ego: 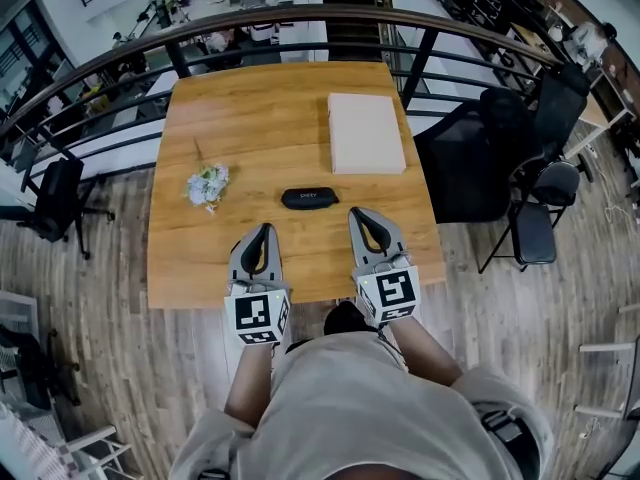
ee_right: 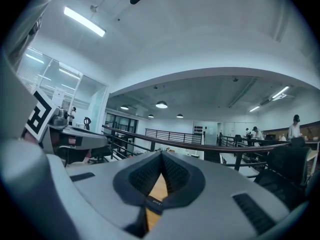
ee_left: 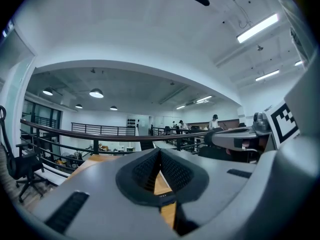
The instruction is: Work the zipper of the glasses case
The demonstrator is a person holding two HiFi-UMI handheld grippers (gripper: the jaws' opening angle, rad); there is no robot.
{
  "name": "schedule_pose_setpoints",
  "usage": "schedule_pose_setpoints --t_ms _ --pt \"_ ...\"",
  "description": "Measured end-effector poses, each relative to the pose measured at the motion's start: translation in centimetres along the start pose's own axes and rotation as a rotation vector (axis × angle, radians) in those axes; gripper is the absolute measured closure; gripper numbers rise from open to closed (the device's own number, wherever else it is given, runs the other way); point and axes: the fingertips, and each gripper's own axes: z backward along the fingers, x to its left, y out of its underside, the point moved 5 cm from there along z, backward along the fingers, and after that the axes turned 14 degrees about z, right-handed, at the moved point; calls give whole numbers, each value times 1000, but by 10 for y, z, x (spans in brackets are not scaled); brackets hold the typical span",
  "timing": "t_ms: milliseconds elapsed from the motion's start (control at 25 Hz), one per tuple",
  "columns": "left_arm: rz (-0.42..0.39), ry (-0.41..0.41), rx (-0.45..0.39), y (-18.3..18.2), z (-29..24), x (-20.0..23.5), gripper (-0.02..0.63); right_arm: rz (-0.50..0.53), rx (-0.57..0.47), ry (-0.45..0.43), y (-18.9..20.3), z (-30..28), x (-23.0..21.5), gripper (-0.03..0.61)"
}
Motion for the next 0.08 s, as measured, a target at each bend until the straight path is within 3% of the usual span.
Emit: schedule_pose_setpoints --t_ms 80 --pt "2 2 3 3 -1 -1 589 4 1 -2 2 1 0 554"
